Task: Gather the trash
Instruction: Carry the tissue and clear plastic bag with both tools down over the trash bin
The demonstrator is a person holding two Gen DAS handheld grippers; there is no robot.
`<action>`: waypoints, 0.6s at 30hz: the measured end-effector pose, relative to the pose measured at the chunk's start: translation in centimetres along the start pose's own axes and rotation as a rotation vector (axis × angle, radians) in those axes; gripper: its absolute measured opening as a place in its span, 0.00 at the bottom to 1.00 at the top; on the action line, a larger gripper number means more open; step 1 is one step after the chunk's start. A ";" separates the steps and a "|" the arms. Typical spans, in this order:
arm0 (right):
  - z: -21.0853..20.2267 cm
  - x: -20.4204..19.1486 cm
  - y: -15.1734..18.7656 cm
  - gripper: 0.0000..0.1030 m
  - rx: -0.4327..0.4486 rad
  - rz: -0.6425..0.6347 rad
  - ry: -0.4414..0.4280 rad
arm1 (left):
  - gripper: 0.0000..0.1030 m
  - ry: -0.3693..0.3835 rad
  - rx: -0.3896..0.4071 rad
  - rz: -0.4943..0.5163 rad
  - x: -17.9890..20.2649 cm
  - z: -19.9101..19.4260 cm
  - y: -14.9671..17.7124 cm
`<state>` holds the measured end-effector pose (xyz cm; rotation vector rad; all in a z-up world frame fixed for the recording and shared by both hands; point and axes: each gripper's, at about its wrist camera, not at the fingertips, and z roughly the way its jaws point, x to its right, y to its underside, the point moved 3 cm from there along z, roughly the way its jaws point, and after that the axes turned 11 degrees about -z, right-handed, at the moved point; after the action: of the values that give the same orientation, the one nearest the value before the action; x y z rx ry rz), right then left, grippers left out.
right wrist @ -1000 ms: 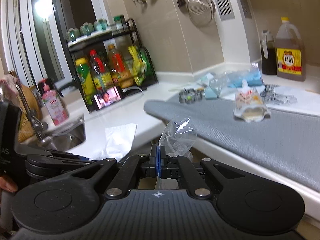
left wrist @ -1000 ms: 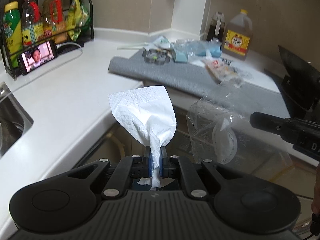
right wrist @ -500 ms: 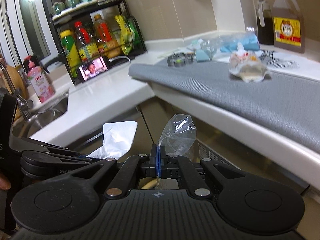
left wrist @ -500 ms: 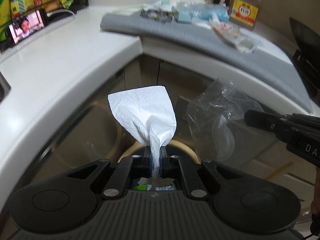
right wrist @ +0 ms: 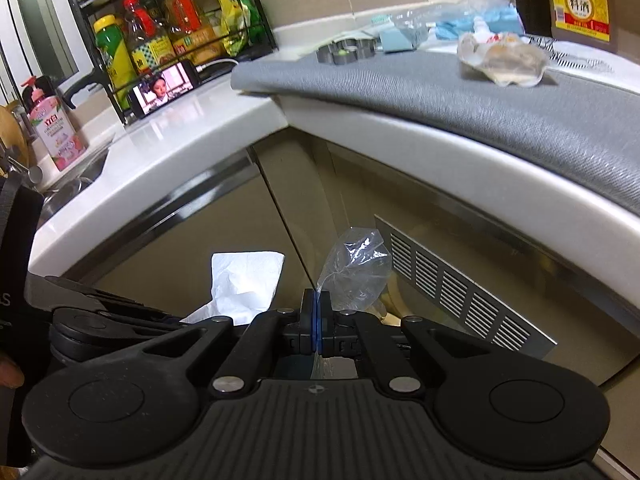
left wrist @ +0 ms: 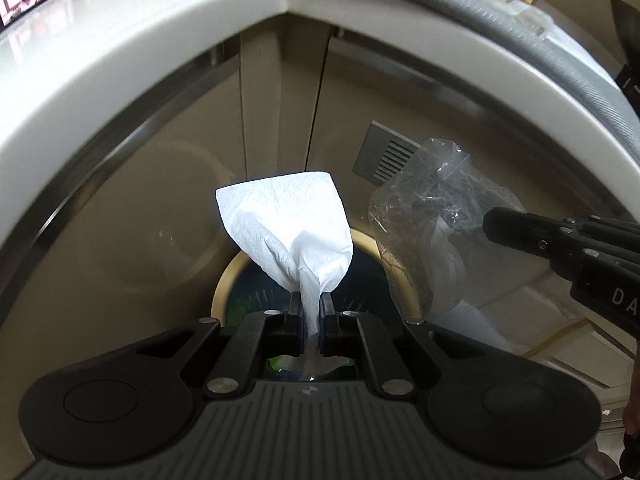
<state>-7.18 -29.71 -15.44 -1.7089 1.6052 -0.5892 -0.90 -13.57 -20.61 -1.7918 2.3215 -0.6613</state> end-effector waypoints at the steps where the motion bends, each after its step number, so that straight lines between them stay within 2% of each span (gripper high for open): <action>1: 0.2 0.1 0.1 0.01 -0.005 -0.001 -0.001 | 0.07 -0.004 -0.006 -0.001 0.1 0.5 0.1; 18: 6.2 0.5 2.3 0.01 -0.141 -0.008 -0.011 | 0.07 -0.046 -0.151 -0.033 -0.2 7.6 0.0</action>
<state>-4.00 -29.03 -21.24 -1.8184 1.6665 -0.4793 1.90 -15.35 -27.42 -1.8905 2.3741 -0.4542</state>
